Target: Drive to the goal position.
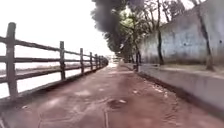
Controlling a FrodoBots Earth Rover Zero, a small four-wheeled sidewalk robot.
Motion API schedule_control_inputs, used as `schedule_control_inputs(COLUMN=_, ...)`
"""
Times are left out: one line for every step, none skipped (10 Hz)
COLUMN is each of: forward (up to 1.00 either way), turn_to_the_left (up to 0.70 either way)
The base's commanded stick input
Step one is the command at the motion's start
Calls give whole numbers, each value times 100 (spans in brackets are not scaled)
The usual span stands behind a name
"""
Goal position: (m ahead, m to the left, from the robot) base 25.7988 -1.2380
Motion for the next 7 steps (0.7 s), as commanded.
schedule_control_inputs(forward=100, turn_to_the_left=0)
schedule_control_inputs(forward=100, turn_to_the_left=0)
schedule_control_inputs(forward=100, turn_to_the_left=0)
schedule_control_inputs(forward=100, turn_to_the_left=0)
schedule_control_inputs(forward=100, turn_to_the_left=0)
schedule_control_inputs(forward=100, turn_to_the_left=0)
schedule_control_inputs(forward=100, turn_to_the_left=0)
